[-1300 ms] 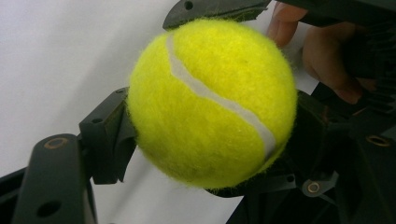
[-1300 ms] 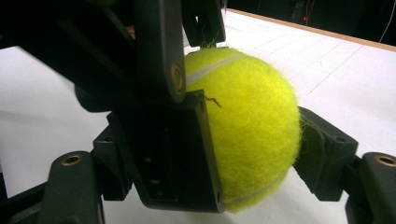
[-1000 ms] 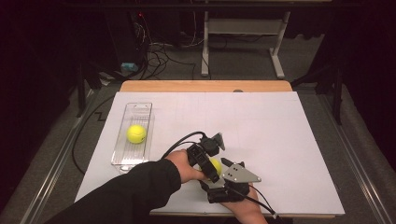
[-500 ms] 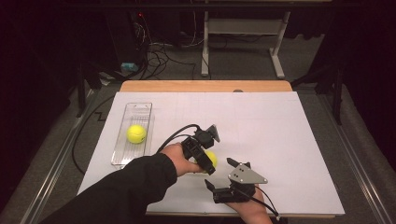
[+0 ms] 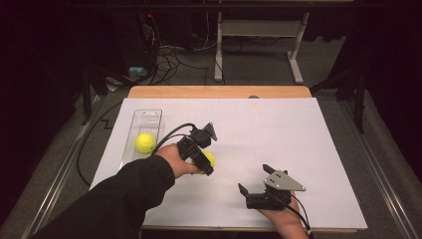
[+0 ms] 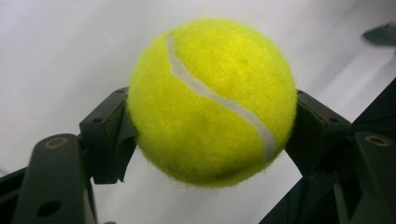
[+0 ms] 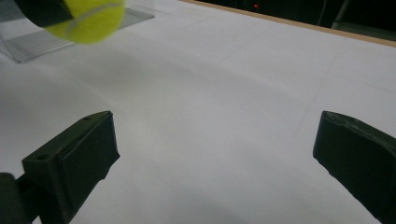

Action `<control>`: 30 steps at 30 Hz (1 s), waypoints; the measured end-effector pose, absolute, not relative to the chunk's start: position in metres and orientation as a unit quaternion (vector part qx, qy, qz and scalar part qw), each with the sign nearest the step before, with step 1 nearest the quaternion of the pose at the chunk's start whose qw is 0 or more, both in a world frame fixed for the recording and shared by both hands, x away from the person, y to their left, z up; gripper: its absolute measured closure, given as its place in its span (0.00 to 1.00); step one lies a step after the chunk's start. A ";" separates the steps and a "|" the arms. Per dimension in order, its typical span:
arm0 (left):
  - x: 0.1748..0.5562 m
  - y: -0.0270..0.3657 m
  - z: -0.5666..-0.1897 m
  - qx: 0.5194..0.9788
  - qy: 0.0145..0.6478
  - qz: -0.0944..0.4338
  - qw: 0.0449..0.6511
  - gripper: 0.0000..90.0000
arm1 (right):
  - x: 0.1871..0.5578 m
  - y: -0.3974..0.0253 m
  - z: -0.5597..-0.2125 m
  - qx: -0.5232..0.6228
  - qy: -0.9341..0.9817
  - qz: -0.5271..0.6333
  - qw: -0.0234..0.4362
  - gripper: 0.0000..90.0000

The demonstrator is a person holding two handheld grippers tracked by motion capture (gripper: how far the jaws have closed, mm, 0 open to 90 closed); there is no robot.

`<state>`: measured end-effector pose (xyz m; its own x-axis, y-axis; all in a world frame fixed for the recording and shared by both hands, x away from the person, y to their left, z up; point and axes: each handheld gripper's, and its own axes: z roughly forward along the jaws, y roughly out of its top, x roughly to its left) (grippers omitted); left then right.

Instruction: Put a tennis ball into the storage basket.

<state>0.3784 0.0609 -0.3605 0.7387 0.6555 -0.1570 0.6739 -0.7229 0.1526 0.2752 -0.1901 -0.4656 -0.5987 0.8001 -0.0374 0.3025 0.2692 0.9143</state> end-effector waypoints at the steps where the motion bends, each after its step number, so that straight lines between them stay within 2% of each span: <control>1: 0.380 0.064 -0.360 0.926 0.361 -0.045 0.098 0.30 | 0.276 -0.193 -0.466 0.367 0.752 0.481 0.261 0.00; 15: 0.391 0.138 -0.342 0.904 0.419 -0.023 0.087 0.30 | 0.270 -0.259 -0.459 0.418 0.719 0.469 0.297 0.00; 23: 0.394 0.187 -0.331 0.887 0.455 -0.011 0.078 0.30 | 0.266 -0.278 -0.456 0.433 0.708 0.467 0.307 0.00; 30: 0.394 0.218 -0.342 0.874 0.483 -0.005 0.061 0.30 | 0.266 -0.280 -0.458 0.434 0.709 0.464 0.308 0.00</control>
<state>0.3938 0.2175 -0.3424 0.5339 0.8428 -0.0679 0.8441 -0.5265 0.1019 0.2661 -0.2796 -0.4576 -0.4346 0.9000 -0.0339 0.3293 0.1938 0.9241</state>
